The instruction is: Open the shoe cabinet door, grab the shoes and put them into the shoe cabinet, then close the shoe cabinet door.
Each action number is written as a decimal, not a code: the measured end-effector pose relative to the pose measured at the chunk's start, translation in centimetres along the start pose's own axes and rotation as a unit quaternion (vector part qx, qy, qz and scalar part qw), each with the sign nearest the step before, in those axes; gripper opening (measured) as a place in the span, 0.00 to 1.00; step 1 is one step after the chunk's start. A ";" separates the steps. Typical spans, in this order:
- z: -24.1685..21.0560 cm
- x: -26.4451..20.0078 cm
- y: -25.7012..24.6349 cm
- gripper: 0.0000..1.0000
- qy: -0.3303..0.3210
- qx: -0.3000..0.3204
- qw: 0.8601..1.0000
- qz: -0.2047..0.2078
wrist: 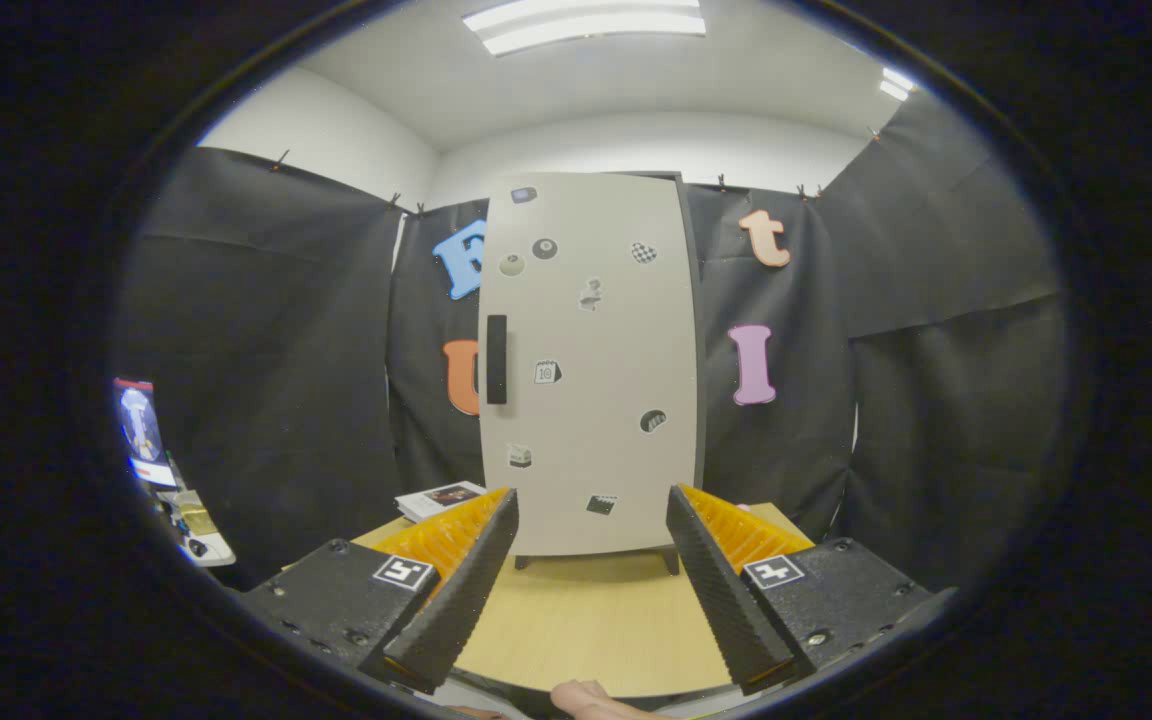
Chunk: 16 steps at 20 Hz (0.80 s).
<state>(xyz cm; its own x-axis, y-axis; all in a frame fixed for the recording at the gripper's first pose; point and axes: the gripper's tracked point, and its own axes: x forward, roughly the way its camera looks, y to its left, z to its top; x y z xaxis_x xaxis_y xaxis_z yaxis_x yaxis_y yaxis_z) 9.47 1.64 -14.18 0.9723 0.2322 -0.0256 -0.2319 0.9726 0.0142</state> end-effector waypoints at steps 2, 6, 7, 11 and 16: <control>0.1 -0.4 0.5 0.98 -0.003 0.002 1.000 0.006; 0.1 -1.0 0.7 0.98 -0.008 -0.012 1.000 0.007; -0.1 -1.0 0.7 0.98 -0.008 -0.010 1.000 0.007; -0.5 -1.0 0.6 0.98 -0.004 -0.006 1.000 0.006; -1.2 -0.9 0.4 0.98 0.006 0.006 1.000 0.008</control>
<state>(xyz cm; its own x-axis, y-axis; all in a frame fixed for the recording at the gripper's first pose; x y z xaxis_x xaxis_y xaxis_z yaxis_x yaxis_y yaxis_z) 8.43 1.84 -15.32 0.9680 0.2483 -0.0364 -0.2475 0.9685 0.0261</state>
